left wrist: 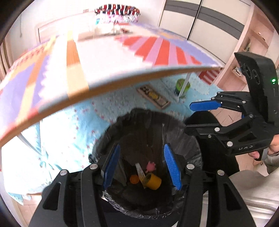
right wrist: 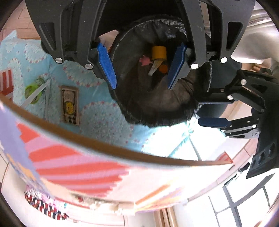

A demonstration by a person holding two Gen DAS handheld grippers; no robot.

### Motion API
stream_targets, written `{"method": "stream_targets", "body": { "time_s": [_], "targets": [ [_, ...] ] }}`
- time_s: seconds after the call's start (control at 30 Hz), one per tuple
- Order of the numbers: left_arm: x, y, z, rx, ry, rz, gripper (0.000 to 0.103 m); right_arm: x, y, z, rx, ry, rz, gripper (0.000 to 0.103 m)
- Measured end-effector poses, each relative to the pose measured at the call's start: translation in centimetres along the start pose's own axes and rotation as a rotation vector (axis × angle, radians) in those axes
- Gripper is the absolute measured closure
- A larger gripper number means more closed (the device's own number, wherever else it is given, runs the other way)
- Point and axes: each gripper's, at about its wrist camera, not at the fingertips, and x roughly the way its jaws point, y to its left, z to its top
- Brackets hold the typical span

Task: Collect trash
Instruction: 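Open both tools to drop the cap and tape roll into the bin, then move both open tools back toward the remaining trash on the board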

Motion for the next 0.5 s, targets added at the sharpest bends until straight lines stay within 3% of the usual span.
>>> {"method": "stream_targets", "body": {
  "time_s": [0.5],
  "targets": [
    [-5.1, 1.5, 5.8, 0.055, -0.150, 0.073, 0.052, -3.8, -1.4, 5.3, -0.033, -0.135, -0.031, 0.043]
  ]
}}
